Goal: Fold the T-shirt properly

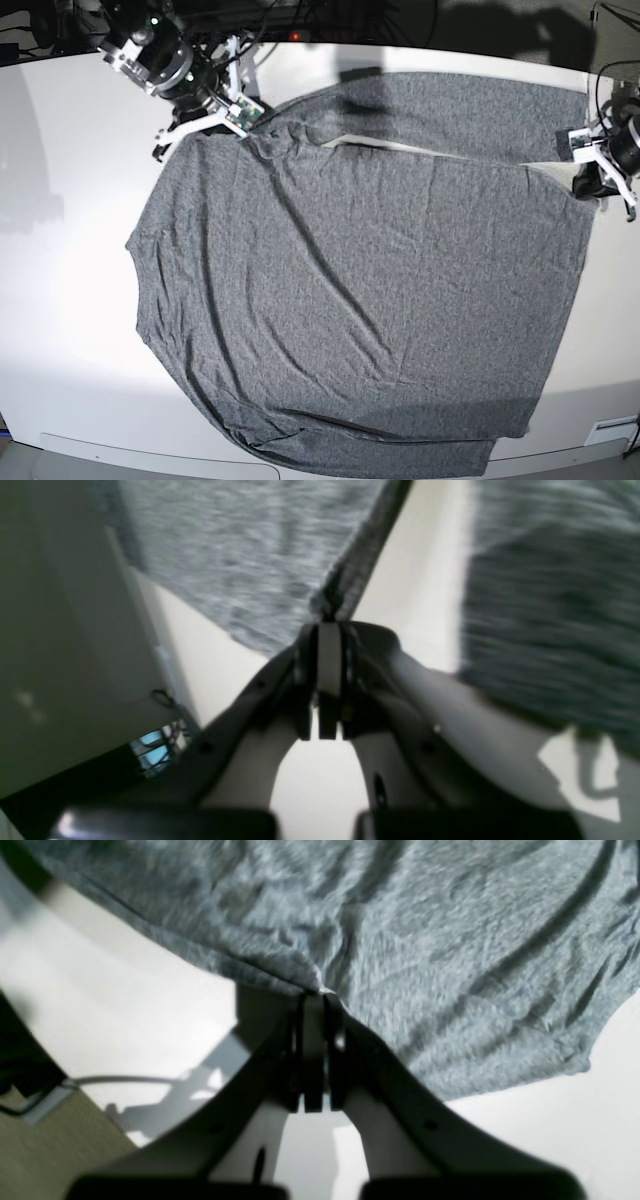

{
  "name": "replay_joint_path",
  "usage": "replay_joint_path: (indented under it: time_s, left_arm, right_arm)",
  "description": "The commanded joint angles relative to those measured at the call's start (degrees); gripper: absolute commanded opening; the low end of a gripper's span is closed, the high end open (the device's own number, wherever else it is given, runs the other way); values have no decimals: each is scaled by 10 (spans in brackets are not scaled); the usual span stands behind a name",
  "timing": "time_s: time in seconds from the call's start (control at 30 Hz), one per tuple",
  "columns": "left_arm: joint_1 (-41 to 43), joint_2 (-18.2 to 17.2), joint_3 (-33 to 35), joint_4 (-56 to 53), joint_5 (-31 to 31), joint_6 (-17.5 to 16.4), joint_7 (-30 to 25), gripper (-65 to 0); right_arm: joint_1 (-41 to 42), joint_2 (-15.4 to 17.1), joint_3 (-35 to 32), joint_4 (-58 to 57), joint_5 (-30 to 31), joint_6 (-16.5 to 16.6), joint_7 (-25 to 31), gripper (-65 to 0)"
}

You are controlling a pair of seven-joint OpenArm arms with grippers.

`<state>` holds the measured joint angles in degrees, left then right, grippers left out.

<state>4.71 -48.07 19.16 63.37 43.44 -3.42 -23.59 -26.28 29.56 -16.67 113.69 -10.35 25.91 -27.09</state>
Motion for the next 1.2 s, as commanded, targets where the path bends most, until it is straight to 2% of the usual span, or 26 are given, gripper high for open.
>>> replay_joint_path:
  time_s: [0.0, 0.2, 0.37, 0.67, 0.8, 0.9, 0.97, 1.03, 1.17]
  left_arm:
    - [-13, -16, -4, 7, -5, 11, -1, -650]
    - [-40, -16, -4, 9, -7, 11, -1, -650]
    - [-63, -16, -4, 9, -89, 11, -1, -650]
    - [-90, -12, -4, 9, -170, 10, -1, -650]
    - [-90, -12, -4, 9, -171, 10, -1, -650]
    - [-90, -12, -4, 9, -171, 10, 0, -650]
    - [-90, -12, -4, 9, -171, 10, 21, -650]
    - [-90, -12, -4, 9, -171, 10, 47, -650]
    - [-90, -12, -4, 9, -171, 10, 52, -650]
  right_arm:
    - [6, -4, 2, 11, 1, -8, 11, -650]
    - [39, -47, 2, 11, -1, -27, 7, -650]
    - [66, -75, 2, 10, -1, -29, 2, -650]
    - [115, -124, 2, 4, -1, -54, -1, -650]
    - [143, -149, 14, -21, -1, -54, -2, -650]
    - [165, -170, 47, -48, 0, -54, -3, -650]
    - [179, -180, 74, -61, 1, -54, -4, -650]
    - [183, -183, 97, -65, 1, -54, -4, -650]
    - [187, -183, 124, -65, 1, -54, -4, -650]
